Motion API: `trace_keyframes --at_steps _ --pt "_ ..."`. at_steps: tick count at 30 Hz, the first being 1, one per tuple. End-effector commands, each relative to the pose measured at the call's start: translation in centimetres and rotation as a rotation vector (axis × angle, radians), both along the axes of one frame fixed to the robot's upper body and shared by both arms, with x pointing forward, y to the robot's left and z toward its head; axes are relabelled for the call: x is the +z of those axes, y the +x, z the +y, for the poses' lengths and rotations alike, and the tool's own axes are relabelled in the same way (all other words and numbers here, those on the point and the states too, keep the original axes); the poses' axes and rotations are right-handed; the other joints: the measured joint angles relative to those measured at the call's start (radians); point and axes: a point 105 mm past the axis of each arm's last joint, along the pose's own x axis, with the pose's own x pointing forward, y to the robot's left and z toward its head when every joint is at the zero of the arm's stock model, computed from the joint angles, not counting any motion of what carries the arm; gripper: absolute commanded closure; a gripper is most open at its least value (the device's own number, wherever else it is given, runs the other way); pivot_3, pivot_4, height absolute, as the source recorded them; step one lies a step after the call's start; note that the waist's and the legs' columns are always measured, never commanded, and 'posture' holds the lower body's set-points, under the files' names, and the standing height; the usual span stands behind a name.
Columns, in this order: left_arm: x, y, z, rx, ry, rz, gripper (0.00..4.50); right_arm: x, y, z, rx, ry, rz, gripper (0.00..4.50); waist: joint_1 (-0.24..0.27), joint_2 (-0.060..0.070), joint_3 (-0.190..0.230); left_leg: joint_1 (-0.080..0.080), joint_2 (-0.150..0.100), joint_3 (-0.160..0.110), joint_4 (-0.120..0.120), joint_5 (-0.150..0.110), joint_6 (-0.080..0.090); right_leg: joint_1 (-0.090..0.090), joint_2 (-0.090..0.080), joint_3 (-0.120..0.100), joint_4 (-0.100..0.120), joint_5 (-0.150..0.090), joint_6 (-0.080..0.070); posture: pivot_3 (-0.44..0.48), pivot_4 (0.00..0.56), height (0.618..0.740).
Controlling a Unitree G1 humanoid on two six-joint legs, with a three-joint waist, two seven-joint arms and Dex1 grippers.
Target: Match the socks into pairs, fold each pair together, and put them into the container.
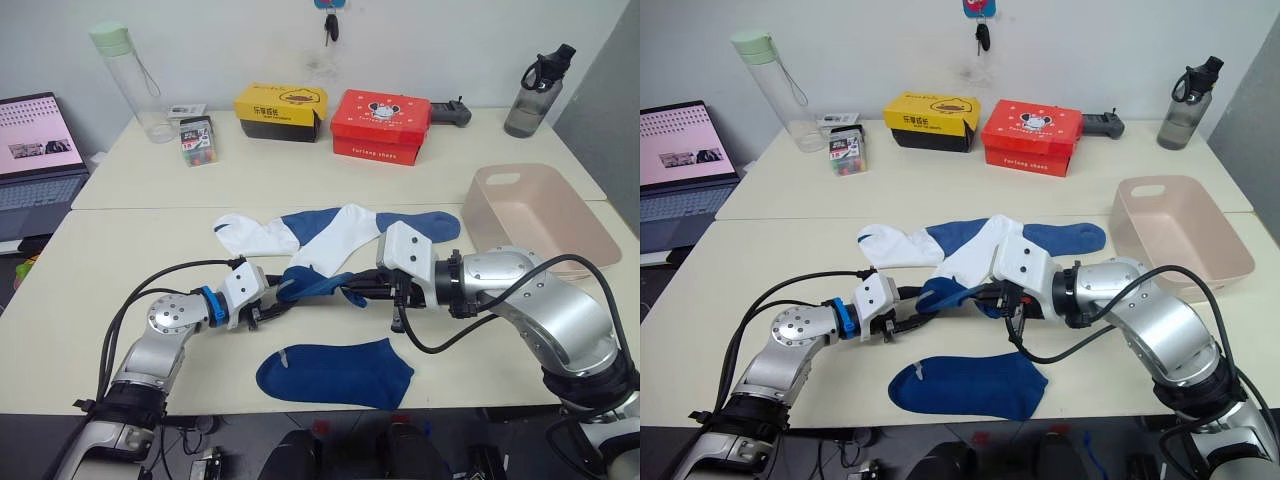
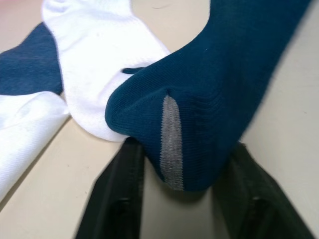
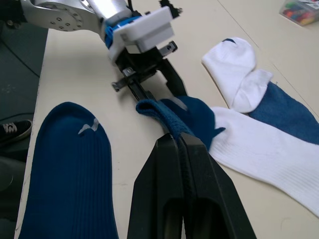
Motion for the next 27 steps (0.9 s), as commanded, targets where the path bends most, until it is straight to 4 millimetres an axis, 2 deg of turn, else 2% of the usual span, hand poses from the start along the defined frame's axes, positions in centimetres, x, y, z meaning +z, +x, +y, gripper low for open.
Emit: trace_keyframes --at_steps 1,3,4,8,12,17,21,25,26,27 --pt "2.6 -0.8 0.9 -0.075 0.021 -0.025 3.67 0.6 -0.3 -0.6 -0.015 0.022 -0.014 4.5 -0.001 0.0 0.0 0.0 0.0 0.0 0.0 0.0 0.0 0.0 0.0 0.0 0.0 0.0 0.0 0.0 0.15 0.726" --pt "3.3 -1.6 1.3 -0.132 0.045 0.022 4.28 0.4 -0.4 -1.0 -0.034 0.029 0.014 4.5 -0.001 0.0 0.0 0.0 0.0 0.0 0.0 0.0 0.0 0.0 0.0 0.0 0.0 0.0 0.0 0.0 0.15 0.726" --pt "3.7 -2.3 1.5 -0.167 0.058 0.067 4.45 0.2 -0.5 -1.2 -0.043 0.034 0.033 4.5 -0.001 0.0 0.0 0.0 0.0 0.0 0.0 0.0 0.0 0.0 0.0 0.0 0.0 0.0 0.0 0.0 0.15 0.726" --pt "4.8 -4.3 2.0 -0.267 0.103 0.261 4.45 -0.3 -1.1 -1.7 -0.07 0.052 0.095 4.5 -0.003 0.0 0.0 0.0 0.0 0.0 0.0 0.0 0.0 0.0 0.0 0.0 0.0 0.0 0.0 0.0 0.15 0.726" --pt "5.6 -5.6 1.4 -0.329 0.095 0.545 4.45 -1.5 -1.8 -1.9 -0.107 0.068 0.209 4.5 -0.001 0.0 0.001 -0.001 0.0 -0.002 0.0 0.0 0.0 0.001 0.0 -0.001 0.0 0.0 0.0 0.0 0.15 0.726" --pt "3.8 -3.2 0.7 -0.311 0.174 0.665 4.45 -3.8 -0.5 -2.8 -0.226 0.023 0.269 4.5 -0.001 0.0 0.001 0.001 -0.001 -0.002 0.0 0.0 0.001 0.004 0.001 -0.002 0.0 0.0 0.0 0.0 0.15 0.726" --pt "2.2 0.2 -0.5 -0.249 0.241 0.68 4.45 -5.0 2.0 -3.4 -0.336 0.003 0.27 4.5 -0.004 -0.001 0.001 0.0 0.0 -0.001 0.001 0.0 0.001 0.003 0.002 -0.002 0.0 0.0 0.0 0.0 0.15 0.726" --pt "2.2 2.7 -1.3 -0.176 0.23 0.671 4.45 -5.4 4.6 -4.2 -0.437 0.008 0.227 4.5 -0.006 -0.002 0.002 0.0 0.0 -0.001 0.001 0.0 0.0 0.002 0.002 -0.001 0.001 0.0 0.0 0.0 0.15 0.726" --pt "2.4 3.3 -1.4 -0.148 0.218 0.658 4.49 -5.4 5.2 -4.4 -0.461 0.01 0.206 4.28 -0.007 -0.002 0.002 0.0 0.0 -0.001 0.002 0.0 0.0 0.001 0.002 -0.001 0.001 0.0 0.0 0.0 0.15 0.726" --pt "2.6 3.5 -1.3 -0.152 0.216 0.649 4.27 -5.2 5.5 -4.6 -0.477 0.016 0.186 4.04 -0.007 -0.002 0.002 0.0 0.0 0.0 0.002 0.0 0.0 0.001 0.002 -0.001 0.001 0.0 0.0 0.0 0.15 0.726"
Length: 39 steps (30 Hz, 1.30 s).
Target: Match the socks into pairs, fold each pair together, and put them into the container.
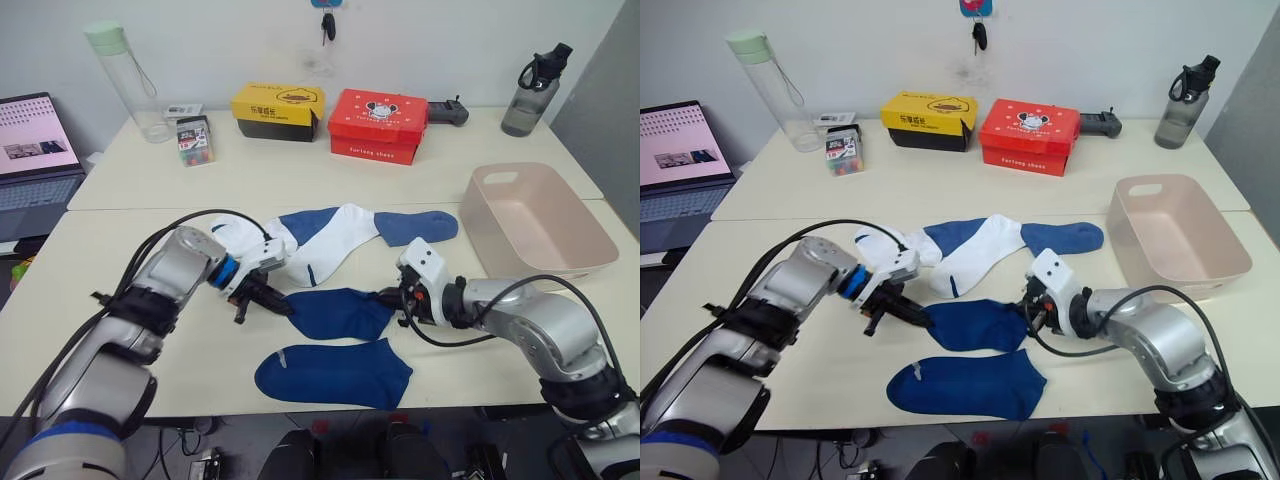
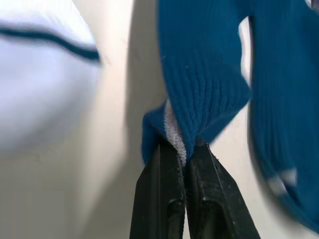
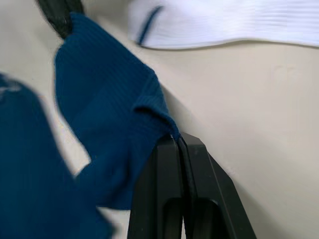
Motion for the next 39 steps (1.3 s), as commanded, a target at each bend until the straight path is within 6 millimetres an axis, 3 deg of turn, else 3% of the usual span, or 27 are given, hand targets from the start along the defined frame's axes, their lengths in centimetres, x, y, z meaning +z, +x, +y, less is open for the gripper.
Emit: trace_keyframes --at_steps 1,5,8,12,14,15,20,23,27,29,33,39 --pt "1.0 1.3 0.9 0.062 0.002 -0.051 4.03 1.6 1.6 -0.5 -0.053 0.002 -0.118 3.81 -0.001 0.0 0.0 0.0 0.0 0.0 0.0 0.0 0.0 -0.001 0.0 0.0 0.0 0.0 0.0 0.0 0.15 0.726" --pt "3.7 1.4 1.2 0.105 -0.097 -0.054 2.95 2.8 1.6 -0.9 -0.069 0.027 -0.166 2.47 -0.004 0.0 0.0 -0.001 0.0 0.0 0.0 0.0 0.0 -0.003 0.0 0.001 0.001 0.0 0.0 0.0 0.15 0.726" --pt "6.1 0.9 2.9 0.201 -0.195 -0.051 2.01 3.8 0.8 -1.6 -0.083 0.065 -0.199 1.39 -0.007 0.0 0.0 -0.003 0.0 0.0 0.001 0.0 0.0 -0.004 0.0 0.001 0.001 0.0 0.0 0.0 0.15 0.726" --pt "6.6 -0.3 5.1 0.342 -0.259 -0.056 0.75 4.4 -0.4 -1.5 -0.095 0.155 -0.199 0.02 -0.019 0.0 0.0 -0.006 0.0 0.0 0.0 0.0 0.0 -0.01 0.0 0.003 0.003 0.0 0.0 0.0 0.15 0.726" --pt "6.0 -1.0 5.4 0.408 -0.293 -0.046 0.07 4.2 -0.7 -1.5 -0.125 0.186 -0.2 0.0 -0.02 0.001 -0.001 -0.006 0.0 0.0 0.001 0.0 0.0 -0.01 0.0 0.003 0.005 0.0 0.0 0.0 0.15 0.726" --pt "5.5 -1.1 5.4 0.446 -0.31 -0.053 0.03 3.8 -0.8 -1.5 -0.14 0.183 -0.193 0.0 -0.02 0.001 -0.001 -0.006 0.0 0.0 0.001 0.0 0.0 -0.01 0.0 0.004 0.005 0.0 0.0 0.0 0.15 0.726" --pt "2.1 -1.9 3.5 0.516 -0.302 -0.115 0.03 1.0 -0.6 -1.1 -0.213 0.157 -0.143 0.0 -0.013 0.0 -0.001 -0.007 0.0 0.001 0.002 0.0 0.0 -0.011 0.0 0.004 0.007 0.0 0.0 0.0 0.15 0.726" --pt "0.7 -0.8 3.0 0.556 -0.251 -0.26 0.03 -0.1 -0.4 -1.0 -0.236 0.129 -0.139 0.0 -0.004 0.0 -0.001 -0.006 -0.001 0.002 0.002 0.0 0.0 -0.011 -0.001 0.005 0.007 0.0 0.0 0.0 0.15 0.726" --pt "-0.7 -1.2 1.4 0.549 -0.26 -0.233 0.03 -1.9 0.2 -1.1 -0.259 0.07 -0.117 0.0 0.002 0.0 -0.003 -0.006 -0.001 0.002 0.002 0.0 -0.001 -0.011 -0.001 0.005 0.007 0.0 0.0 0.0 0.15 0.726" --pt "-1.5 -0.9 1.3 0.569 -0.238 -0.239 0.42 -2.4 0.2 -1.1 -0.251 0.056 -0.106 0.0 0.003 0.0 -0.004 -0.006 -0.001 0.002 0.002 0.0 -0.001 -0.011 -0.001 0.005 0.007 0.0 0.0 0.0 0.15 0.726" --pt "-2.7 -1.1 0.3 0.575 -0.236 -0.207 1.54 -2.7 0.0 -0.6 -0.217 0.042 -0.111 0.95 0.005 0.0 -0.007 -0.004 -0.001 0.002 0.002 0.0 -0.001 -0.009 -0.001 0.005 0.007 0.0 0.0 0.0 0.15 0.726" --pt "-2.7 -2.6 -0.8 0.526 -0.271 -0.162 3.28 -2.5 -0.5 -0.2 -0.183 0.047 -0.123 3.06 0.005 0.0 -0.007 -0.001 -0.001 0.002 0.001 0.0 -0.001 -0.005 -0.001 0.005 0.005 0.0 0.0 0.0 0.15 0.726"
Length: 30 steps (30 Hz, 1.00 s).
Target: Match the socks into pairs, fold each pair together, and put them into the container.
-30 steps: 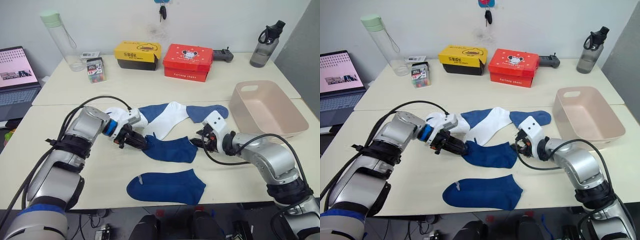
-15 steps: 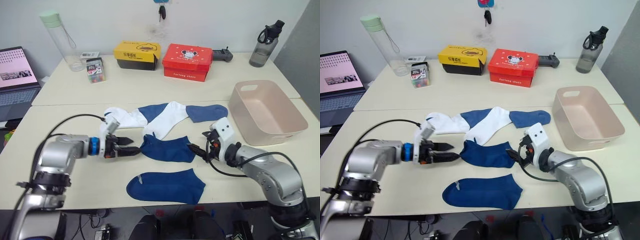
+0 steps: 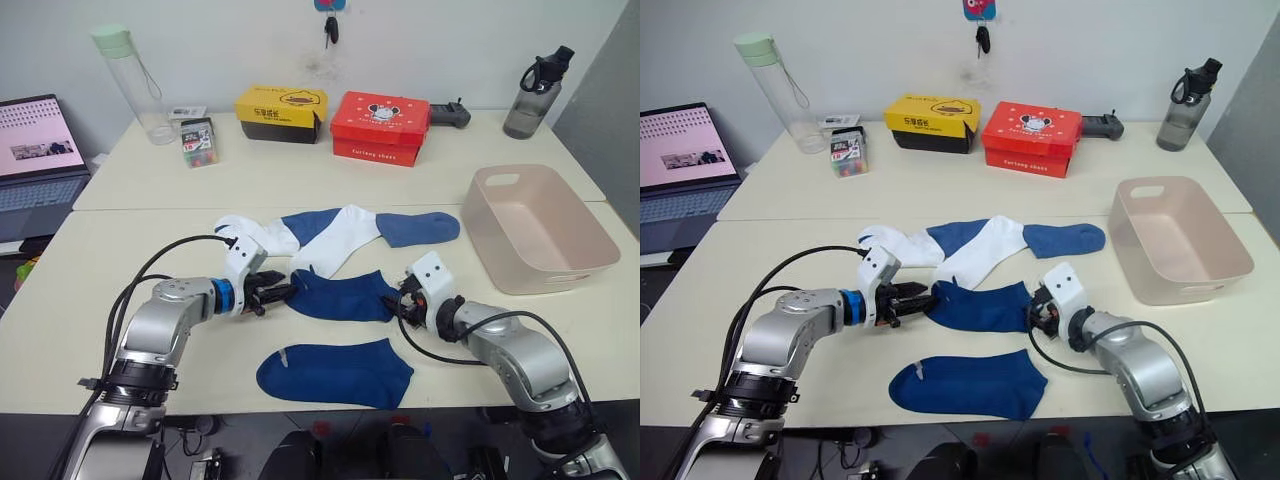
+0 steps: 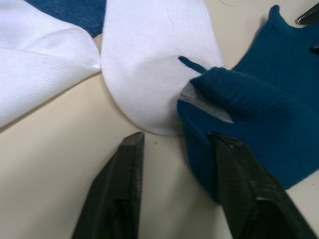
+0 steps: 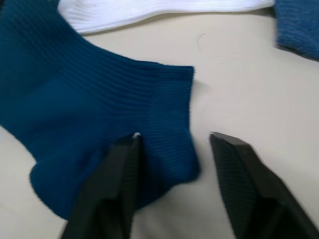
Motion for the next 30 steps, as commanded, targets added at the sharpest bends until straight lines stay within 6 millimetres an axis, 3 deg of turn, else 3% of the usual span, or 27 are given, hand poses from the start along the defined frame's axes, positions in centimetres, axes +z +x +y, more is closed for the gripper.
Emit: trace_keyframes --at_steps 1,4,10,14,18,20,25,30 --pt "-0.9 -2.0 -1.7 -0.084 -0.053 0.091 3.6 0.8 -0.5 0.6 0.037 0.017 -0.033 3.45 0.0 0.0 0.0 0.0 0.0 0.0 0.0 0.0 0.0 0.0 0.0 0.0 0.0 0.0 0.0 0.0 0.15 0.726" --pt "-0.5 -2.4 -1.7 -0.084 -0.077 0.108 4.47 1.0 -0.6 0.8 0.043 0.023 -0.035 4.47 0.0 0.0 0.0 0.0 0.0 -0.001 0.0 0.0 0.0 0.001 0.0 -0.001 -0.001 0.0 0.0 0.0 0.15 0.726" --pt "0.3 -1.7 0.2 -0.017 -0.067 0.085 4.47 1.8 -0.6 0.6 0.046 0.043 -0.059 4.47 0.0 0.0 0.0 0.0 0.0 -0.001 0.0 0.0 0.0 0.001 0.0 -0.001 -0.001 0.0 0.0 0.0 0.15 0.726" --pt "3.3 -2.2 1.0 -0.04 -0.173 0.044 4.47 3.7 -1.2 0.4 0.076 0.106 -0.091 4.47 -0.001 0.0 0.0 0.0 0.001 -0.001 -0.001 0.0 0.0 0.001 0.0 -0.001 -0.001 0.0 0.0 0.0 0.15 0.726" --pt "6.4 -4.8 2.6 -0.086 -0.294 0.137 4.47 6.4 -3.5 0.7 0.147 0.228 -0.041 4.47 -0.002 0.0 0.001 0.0 0.001 -0.001 -0.001 0.0 0.0 0.001 0.0 -0.001 -0.002 0.0 0.0 0.0 0.15 0.726" --pt "7.0 -5.9 3.1 -0.102 -0.296 0.177 4.47 6.9 -4.9 0.8 0.195 0.253 0.009 4.47 -0.002 0.0 0.001 0.0 0.001 -0.002 -0.002 0.0 0.0 0.001 0.001 -0.001 -0.003 0.0 0.0 0.0 0.15 0.726" --pt "6.7 -9.8 2.4 -0.17 -0.288 0.322 4.47 7.2 -8.1 0.8 0.302 0.319 0.169 4.47 -0.001 0.001 0.001 0.002 0.001 -0.002 -0.002 0.0 0.0 0.004 0.0 -0.001 -0.005 0.0 0.0 0.0 0.15 0.726" --pt "4.0 -11.2 1.9 -0.12 -0.252 0.358 4.47 4.9 -10.0 0.0 0.282 0.221 0.264 4.47 0.002 0.001 0.001 0.003 0.001 -0.003 -0.003 0.0 0.001 0.006 0.0 -0.002 -0.006 0.0 0.0 0.0 0.15 0.726"
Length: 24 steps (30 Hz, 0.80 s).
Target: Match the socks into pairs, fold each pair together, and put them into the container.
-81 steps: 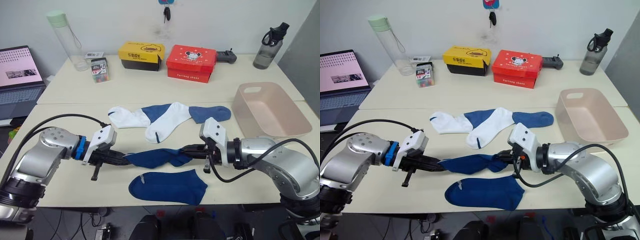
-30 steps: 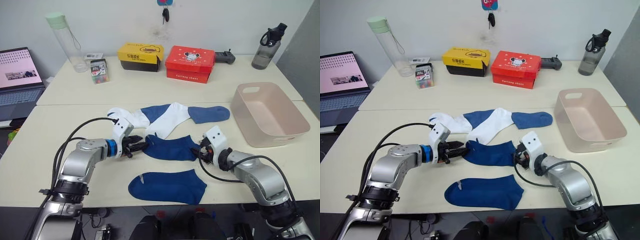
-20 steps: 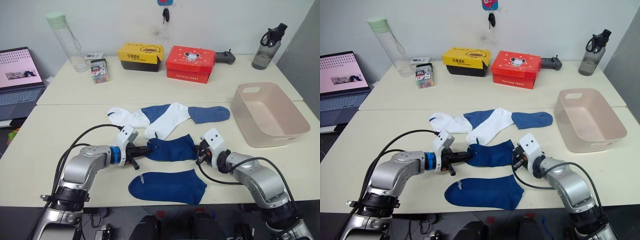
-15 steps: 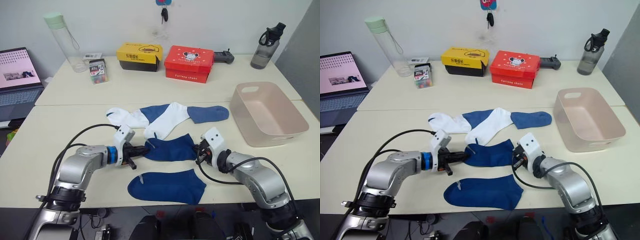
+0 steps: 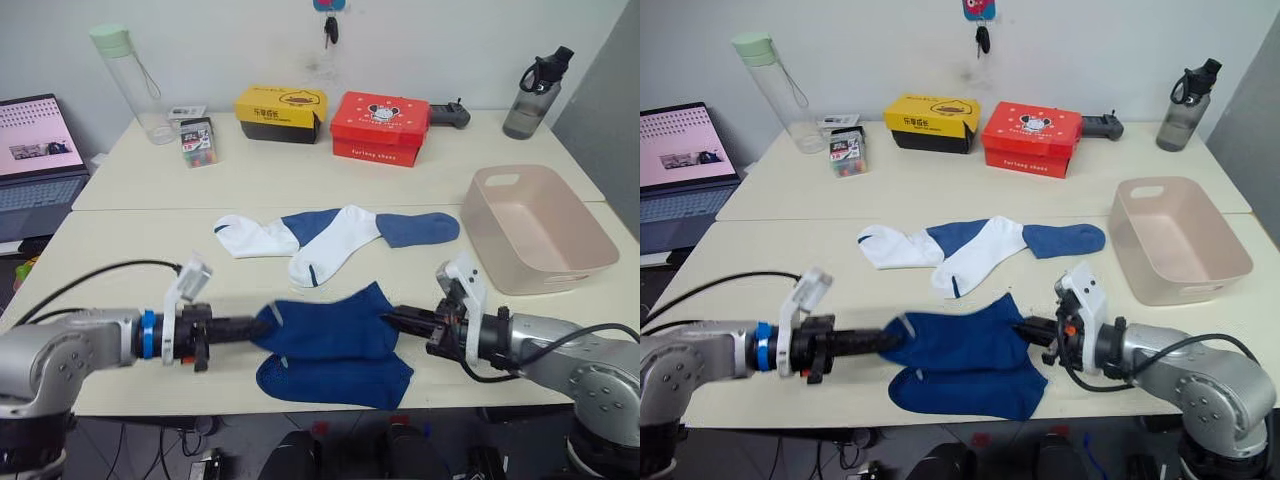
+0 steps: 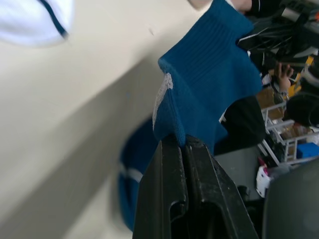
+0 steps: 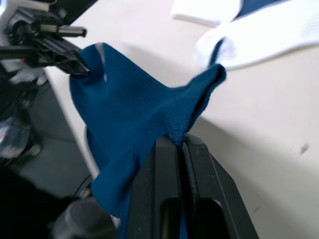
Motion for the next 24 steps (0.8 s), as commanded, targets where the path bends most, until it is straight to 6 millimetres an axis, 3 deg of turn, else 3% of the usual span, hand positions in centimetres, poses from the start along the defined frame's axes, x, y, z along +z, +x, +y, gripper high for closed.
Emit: trace_keyframes --at_steps 1,10,20,23,24 --pt "-0.8 -0.4 -0.4 0.019 0.03 -0.035 4.47 -0.8 -0.9 -0.2 0.003 -0.069 0.001 4.47 0.0 0.0 0.0 0.0 0.0 0.0 0.0 0.0 0.0 0.0 0.0 0.0 0.0 0.0 0.0 0.0 0.15 0.726" --pt "-4.6 -0.6 -0.7 0.047 0.122 -0.029 4.47 -4.0 -0.4 -0.9 -0.083 -0.158 0.07 4.47 0.002 0.0 0.0 0.003 0.0 0.001 -0.001 0.0 0.0 0.003 0.0 0.0 -0.001 0.0 0.0 0.0 0.15 0.726" --pt "-5.5 -1.0 -0.9 0.009 0.158 -0.031 4.47 -4.5 -0.4 -1.1 -0.079 -0.191 0.052 4.47 0.002 0.0 0.0 0.003 0.0 0.001 -0.001 0.0 0.0 0.003 0.0 0.0 -0.002 0.0 0.0 0.0 0.15 0.726" --pt "-5.8 -0.5 -0.5 0.032 0.176 -0.058 4.5 -4.3 -0.3 -1.2 -0.079 -0.191 0.027 3.71 0.003 0.0 0.0 0.003 0.0 0.001 -0.001 0.0 0.0 0.003 0.0 0.0 -0.002 0.0 0.0 0.0 0.15 0.726" --pt "-5.5 -0.4 -0.6 0.032 0.163 -0.083 4.3 -4.1 -0.3 -1.3 -0.079 -0.193 0.012 3.37 0.003 0.0 0.0 0.003 0.0 0.001 -0.001 0.0 0.0 0.003 0.0 0.0 -0.002 0.0 0.0 0.0 0.15 0.726"
